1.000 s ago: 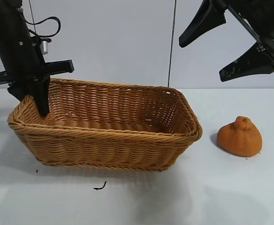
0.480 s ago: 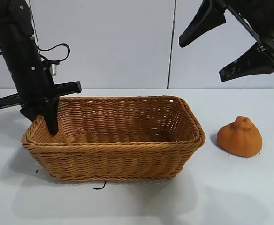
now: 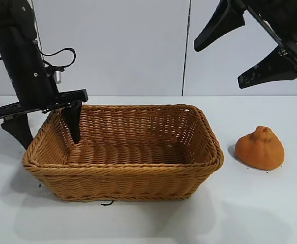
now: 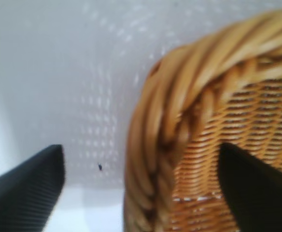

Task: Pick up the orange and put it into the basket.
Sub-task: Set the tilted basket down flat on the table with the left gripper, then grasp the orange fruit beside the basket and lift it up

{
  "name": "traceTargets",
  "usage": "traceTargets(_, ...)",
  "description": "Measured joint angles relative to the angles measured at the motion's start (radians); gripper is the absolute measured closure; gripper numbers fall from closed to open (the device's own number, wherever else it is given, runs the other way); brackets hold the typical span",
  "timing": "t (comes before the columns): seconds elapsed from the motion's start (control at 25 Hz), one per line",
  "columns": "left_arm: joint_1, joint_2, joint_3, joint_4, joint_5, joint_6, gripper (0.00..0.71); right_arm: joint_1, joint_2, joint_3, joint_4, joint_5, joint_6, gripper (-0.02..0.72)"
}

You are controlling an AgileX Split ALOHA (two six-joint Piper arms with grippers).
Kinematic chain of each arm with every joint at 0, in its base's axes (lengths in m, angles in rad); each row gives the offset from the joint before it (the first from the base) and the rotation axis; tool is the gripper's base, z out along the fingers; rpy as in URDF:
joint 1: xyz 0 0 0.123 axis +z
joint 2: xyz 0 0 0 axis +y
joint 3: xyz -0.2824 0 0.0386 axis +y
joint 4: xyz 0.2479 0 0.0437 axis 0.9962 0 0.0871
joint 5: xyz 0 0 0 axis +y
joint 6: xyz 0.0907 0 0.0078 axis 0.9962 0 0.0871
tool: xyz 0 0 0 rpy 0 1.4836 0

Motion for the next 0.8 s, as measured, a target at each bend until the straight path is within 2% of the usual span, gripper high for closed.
traceTargets(0.28,0.0,-0.127,-0.159,0.126,0.029,0.002,0.018,0.0,0.0,0.0,0.0,0.0,0.0,0.008)
traceTargets(0.44,0.014,-0.168,-0.184,0.16,0.031,0.018,0.018,0.0,0.0,0.0,0.0,0.0,0.0,0.008)
traceTargets(0.56,0.06,-0.187,-0.188,0.17,0.034,0.047,0.018,0.0,0.0,0.0,0.0,0.0,0.0,0.008)
traceTargets(0.8,0.184,-0.19,-0.186,0.182,0.034,0.073,0.018,0.0,0.0,0.0,0.0,0.0,0.0,0.008)
